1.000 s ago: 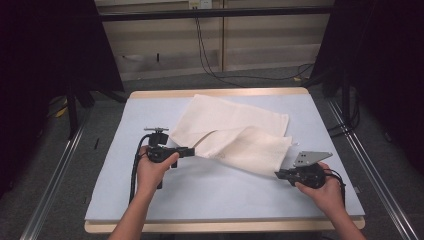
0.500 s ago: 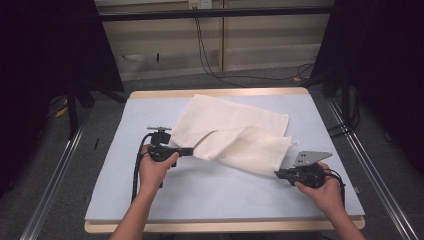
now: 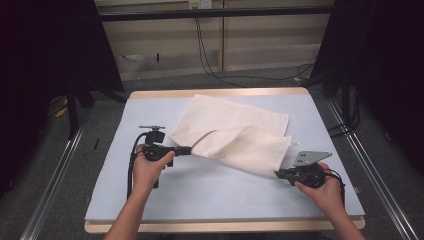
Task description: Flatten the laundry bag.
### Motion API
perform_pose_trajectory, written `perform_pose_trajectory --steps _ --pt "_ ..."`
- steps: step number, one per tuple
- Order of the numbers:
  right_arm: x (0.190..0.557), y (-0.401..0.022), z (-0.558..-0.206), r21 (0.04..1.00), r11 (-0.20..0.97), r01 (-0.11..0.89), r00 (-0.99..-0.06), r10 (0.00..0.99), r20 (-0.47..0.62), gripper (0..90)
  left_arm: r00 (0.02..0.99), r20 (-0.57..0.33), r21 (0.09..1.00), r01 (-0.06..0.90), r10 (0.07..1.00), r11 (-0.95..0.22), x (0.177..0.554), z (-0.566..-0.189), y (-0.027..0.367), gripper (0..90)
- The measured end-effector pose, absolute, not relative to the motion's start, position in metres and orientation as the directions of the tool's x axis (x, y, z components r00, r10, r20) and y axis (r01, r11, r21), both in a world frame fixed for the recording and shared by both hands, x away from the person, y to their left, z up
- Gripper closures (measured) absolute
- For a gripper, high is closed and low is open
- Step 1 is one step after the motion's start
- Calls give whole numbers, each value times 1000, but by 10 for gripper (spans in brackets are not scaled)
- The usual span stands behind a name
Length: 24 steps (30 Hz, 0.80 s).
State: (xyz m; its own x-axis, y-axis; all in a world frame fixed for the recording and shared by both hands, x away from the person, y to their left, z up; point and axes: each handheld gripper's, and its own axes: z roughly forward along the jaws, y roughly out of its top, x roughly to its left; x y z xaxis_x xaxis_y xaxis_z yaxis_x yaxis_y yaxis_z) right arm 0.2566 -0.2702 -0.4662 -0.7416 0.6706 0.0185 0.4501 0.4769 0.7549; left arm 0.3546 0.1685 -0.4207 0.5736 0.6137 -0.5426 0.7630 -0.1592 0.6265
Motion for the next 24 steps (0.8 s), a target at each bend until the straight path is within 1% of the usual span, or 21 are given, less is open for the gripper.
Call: perform_pose_trajectory --steps 2,3,5,6,8,9,10,11,12,14,16,24 --pt "256 -270 -466 753 478 451 -742 670 19 870 625 -457 674 708 634 -211 349 -417 153 573" --pt "256 -270 -466 754 479 450 -743 669 18 870 625 -457 674 708 634 -211 349 -417 153 534" --pt "256 -270 -466 752 482 449 -744 668 16 870 661 -416 694 675 624 -252 346 -412 145 532" --pt "256 -270 -466 754 481 447 -746 666 17 869 678 -400 700 660 617 -271 345 -411 141 503" --pt "256 -270 -466 755 478 448 -743 670 17 869 700 -364 717 631 614 -295 344 -408 135 419" --pt "256 -270 -466 752 482 450 -743 669 15 868 703 -364 724 626 611 -289 344 -407 132 342" --pt "256 -270 -466 752 482 450 -743 669 15 868 709 -340 733 611 618 -298 344 -406 130 342" --pt "256 -270 -466 754 478 450 -744 668 20 868 726 -290 753 575 623 -320 344 -405 128 286" --pt "256 -270 -466 754 478 450 -744 668 20 868 738 -265 765 553 620 -330 343 -404 124 245" --pt "256 -270 -466 756 477 448 -744 668 19 867 751 -267 764 547 604 -342 344 -403 120 231" --pt "256 -270 -466 754 479 450 -743 669 19 866 763 -255 764 536 595 -359 343 -403 113 187" --pt "256 -270 -466 755 479 448 -743 670 16 866 775 -203 758 512 599 -405 344 -409 99 116"
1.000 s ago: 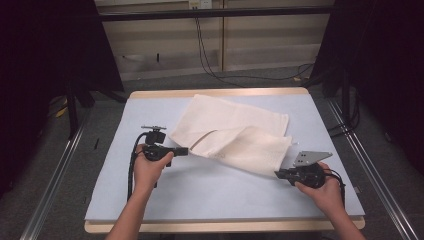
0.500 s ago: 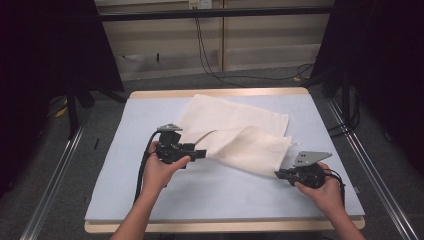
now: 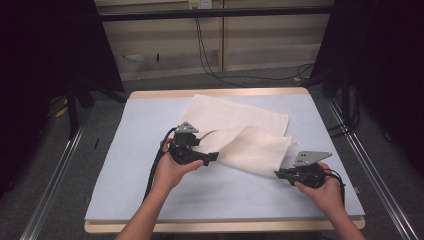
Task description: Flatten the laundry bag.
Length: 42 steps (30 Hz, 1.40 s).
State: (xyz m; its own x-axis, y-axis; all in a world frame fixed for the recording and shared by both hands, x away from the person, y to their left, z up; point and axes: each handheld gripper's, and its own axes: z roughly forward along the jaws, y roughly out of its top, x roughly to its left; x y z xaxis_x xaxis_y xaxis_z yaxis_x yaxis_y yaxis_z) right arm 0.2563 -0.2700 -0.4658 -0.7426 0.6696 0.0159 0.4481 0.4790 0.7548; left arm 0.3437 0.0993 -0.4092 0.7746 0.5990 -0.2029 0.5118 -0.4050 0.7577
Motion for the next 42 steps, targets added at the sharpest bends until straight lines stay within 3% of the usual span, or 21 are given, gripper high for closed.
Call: perform_pose_trajectory --steps 9,15,18,20,30,33,36,39,42 --pt "257 -270 -465 756 483 442 -745 667 10 865 761 -149 745 506 631 -434 348 -417 103 106" --pt "257 -270 -465 756 482 443 -744 668 10 865 747 -154 745 518 647 -421 349 -420 107 209" --pt "257 -270 -465 756 481 443 -744 668 11 865 756 -136 746 504 640 -436 346 -417 106 210" --pt "257 -270 -465 756 481 444 -745 667 13 865 763 -145 749 501 630 -433 346 -416 106 275" --pt "257 -270 -465 757 480 443 -744 668 12 864 774 -191 747 513 603 -422 344 -416 105 356" --pt "257 -270 -465 756 480 444 -744 668 13 863 783 -200 744 513 588 -429 342 -416 103 359" --pt "257 -270 -465 756 484 440 -746 666 9 863 794 -194 749 499 576 -436 337 -415 99 302" --pt "257 -269 -465 756 484 440 -747 665 9 861 797 -144 742 479 586 -470 336 -417 95 246" --pt "256 -269 -464 755 487 439 -746 666 4 860 781 -116 740 480 614 -471 339 -422 97 264"
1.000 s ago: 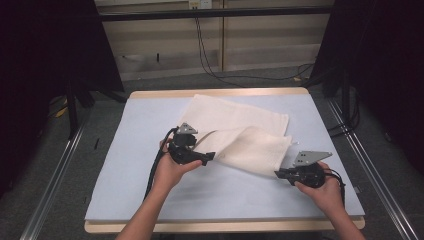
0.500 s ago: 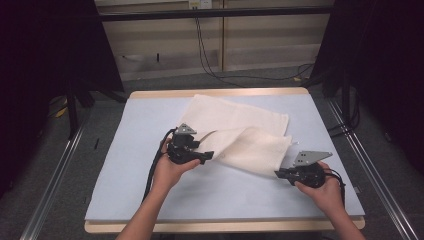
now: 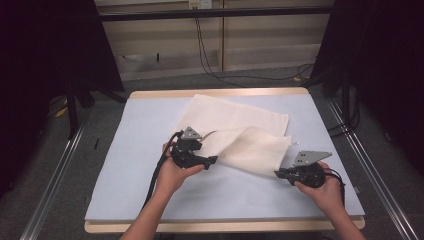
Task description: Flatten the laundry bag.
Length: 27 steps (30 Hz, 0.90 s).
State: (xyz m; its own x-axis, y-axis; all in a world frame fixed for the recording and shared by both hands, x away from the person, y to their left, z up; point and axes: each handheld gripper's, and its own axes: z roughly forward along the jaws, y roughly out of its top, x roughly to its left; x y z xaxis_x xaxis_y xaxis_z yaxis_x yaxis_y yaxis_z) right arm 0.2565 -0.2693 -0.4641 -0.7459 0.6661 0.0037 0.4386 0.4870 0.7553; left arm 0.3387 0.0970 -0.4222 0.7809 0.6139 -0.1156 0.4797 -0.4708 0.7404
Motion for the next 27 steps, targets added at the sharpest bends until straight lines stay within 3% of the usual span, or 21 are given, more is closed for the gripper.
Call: perform_pose_trajectory --steps 4,9,14,27 --pt "257 -270 -464 756 486 439 -748 664 7 860 783 -84 732 468 616 -494 340 -425 101 370" --pt "257 -270 -464 757 483 441 -746 666 10 860 768 -112 731 493 630 -471 341 -423 107 663" --pt "257 -269 -464 757 483 441 -746 666 9 860 773 -169 713 524 612 -465 343 -425 108 840" --pt "257 -270 -465 758 477 444 -742 670 13 860 734 -288 699 600 614 -389 343 -420 133 891"
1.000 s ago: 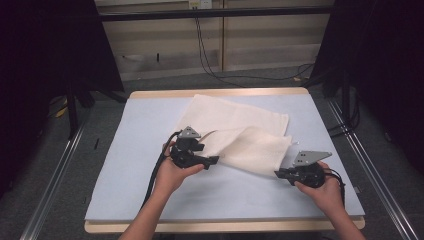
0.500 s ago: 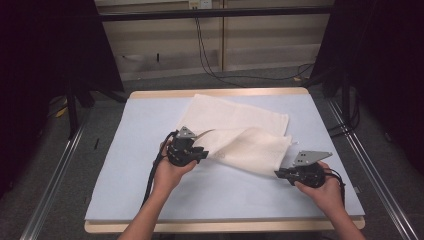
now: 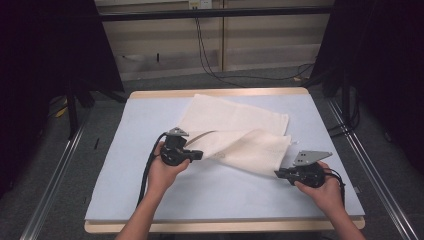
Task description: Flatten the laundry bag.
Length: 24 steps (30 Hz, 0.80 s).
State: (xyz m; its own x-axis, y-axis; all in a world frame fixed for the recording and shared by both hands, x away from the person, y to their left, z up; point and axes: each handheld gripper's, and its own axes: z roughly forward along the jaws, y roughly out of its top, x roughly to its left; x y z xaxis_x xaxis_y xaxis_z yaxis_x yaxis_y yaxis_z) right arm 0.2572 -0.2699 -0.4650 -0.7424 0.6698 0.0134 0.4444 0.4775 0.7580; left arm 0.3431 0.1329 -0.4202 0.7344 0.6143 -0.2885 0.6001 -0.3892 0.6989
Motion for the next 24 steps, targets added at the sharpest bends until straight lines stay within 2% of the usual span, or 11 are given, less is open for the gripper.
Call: perform_pose_trajectory --steps 9,24 --pt "257 -269 -466 756 477 448 -739 673 14 861 696 -345 705 635 630 -315 341 -417 171 895" --pt "258 -269 -467 752 485 447 -737 676 2 861 645 -396 694 676 654 -247 338 -426 204 896"
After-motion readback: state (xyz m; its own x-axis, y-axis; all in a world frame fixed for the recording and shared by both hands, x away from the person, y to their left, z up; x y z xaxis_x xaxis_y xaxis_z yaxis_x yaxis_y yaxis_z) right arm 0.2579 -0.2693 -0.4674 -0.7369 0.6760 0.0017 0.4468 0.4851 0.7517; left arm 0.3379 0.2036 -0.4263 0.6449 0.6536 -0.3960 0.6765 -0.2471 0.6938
